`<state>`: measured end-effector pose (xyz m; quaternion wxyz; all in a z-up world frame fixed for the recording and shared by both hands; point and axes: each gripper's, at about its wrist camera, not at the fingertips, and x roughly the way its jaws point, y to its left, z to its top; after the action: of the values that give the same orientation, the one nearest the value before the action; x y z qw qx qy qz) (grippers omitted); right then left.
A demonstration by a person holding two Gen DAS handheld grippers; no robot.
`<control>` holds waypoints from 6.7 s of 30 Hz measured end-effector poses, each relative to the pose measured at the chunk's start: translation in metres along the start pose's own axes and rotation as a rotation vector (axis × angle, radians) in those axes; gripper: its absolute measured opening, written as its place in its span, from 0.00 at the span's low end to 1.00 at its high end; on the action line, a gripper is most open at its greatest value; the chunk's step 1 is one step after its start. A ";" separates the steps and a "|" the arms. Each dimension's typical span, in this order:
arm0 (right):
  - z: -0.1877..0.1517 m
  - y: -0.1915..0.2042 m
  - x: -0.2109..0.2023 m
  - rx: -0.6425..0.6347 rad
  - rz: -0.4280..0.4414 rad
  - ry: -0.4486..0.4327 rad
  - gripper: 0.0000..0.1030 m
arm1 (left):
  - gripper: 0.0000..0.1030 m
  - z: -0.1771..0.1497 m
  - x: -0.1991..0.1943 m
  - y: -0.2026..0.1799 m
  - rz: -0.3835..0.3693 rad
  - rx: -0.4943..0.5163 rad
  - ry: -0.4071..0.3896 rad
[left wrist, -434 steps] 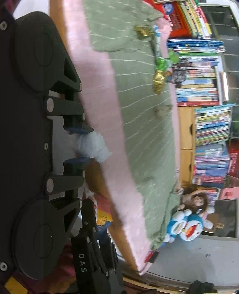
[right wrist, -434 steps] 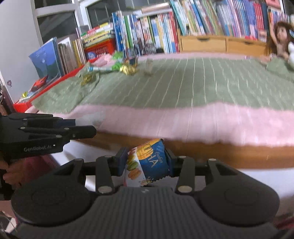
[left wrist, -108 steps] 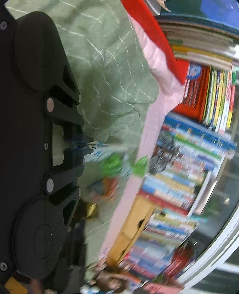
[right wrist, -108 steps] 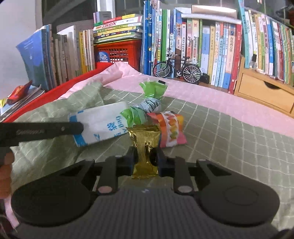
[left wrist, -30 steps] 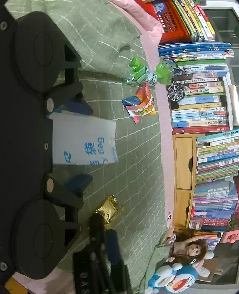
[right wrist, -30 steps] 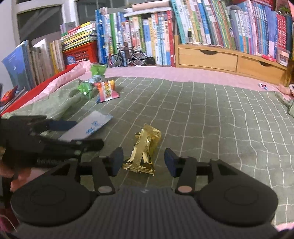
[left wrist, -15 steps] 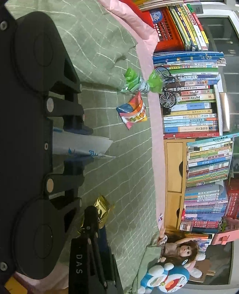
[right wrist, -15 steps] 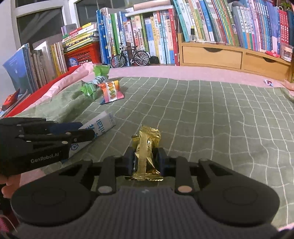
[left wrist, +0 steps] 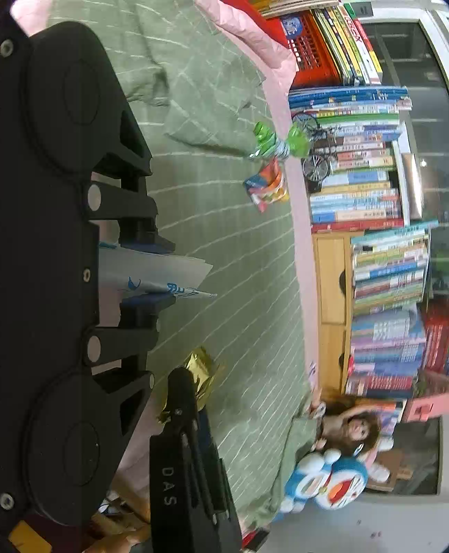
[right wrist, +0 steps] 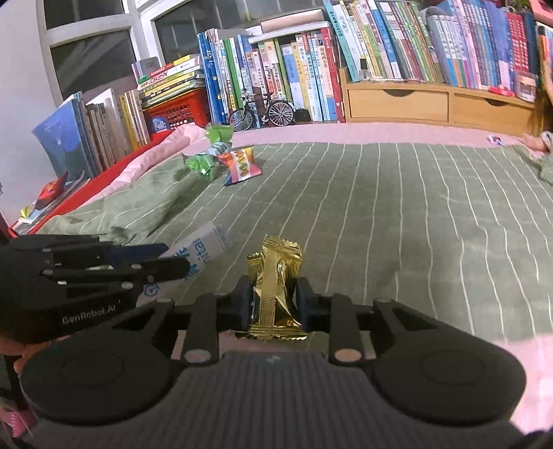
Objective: Collect trash
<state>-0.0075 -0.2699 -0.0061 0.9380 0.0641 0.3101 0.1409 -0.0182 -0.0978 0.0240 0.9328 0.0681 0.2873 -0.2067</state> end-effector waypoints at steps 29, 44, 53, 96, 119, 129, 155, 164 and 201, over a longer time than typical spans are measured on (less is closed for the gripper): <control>-0.107 0.031 -0.060 0.101 0.042 0.188 0.30 | 0.21 -0.113 -0.085 -0.040 -0.121 0.027 0.160; -0.148 0.014 0.005 0.173 -0.063 0.406 0.31 | 0.21 -0.171 0.000 -0.026 -0.082 -0.078 0.432; -0.181 0.003 0.041 0.288 -0.096 0.477 0.31 | 0.21 -0.200 0.042 -0.019 -0.030 -0.159 0.539; -0.178 0.000 0.045 0.283 -0.101 0.495 0.72 | 0.78 -0.199 0.045 -0.033 -0.024 -0.141 0.566; -0.130 0.021 -0.031 0.124 0.031 0.304 0.81 | 0.82 -0.144 -0.044 -0.039 -0.098 -0.046 0.324; -0.062 0.011 -0.082 0.094 0.097 0.037 0.84 | 0.86 -0.063 -0.090 -0.009 -0.053 -0.049 0.029; 0.108 0.030 0.057 -0.132 -0.031 -0.089 0.86 | 0.87 0.129 0.115 0.166 0.263 -0.264 -0.016; 0.130 0.050 0.153 -0.208 -0.020 0.014 0.86 | 0.83 0.153 0.183 0.193 0.193 -0.360 0.079; 0.116 0.050 0.145 -0.218 -0.036 0.056 0.47 | 0.32 0.168 0.151 0.149 0.118 -0.214 0.053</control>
<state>0.1625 -0.1825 0.0154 0.9328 -0.0479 0.3202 0.1584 0.2436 -0.0562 0.0788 0.9374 -0.0096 0.3276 -0.1175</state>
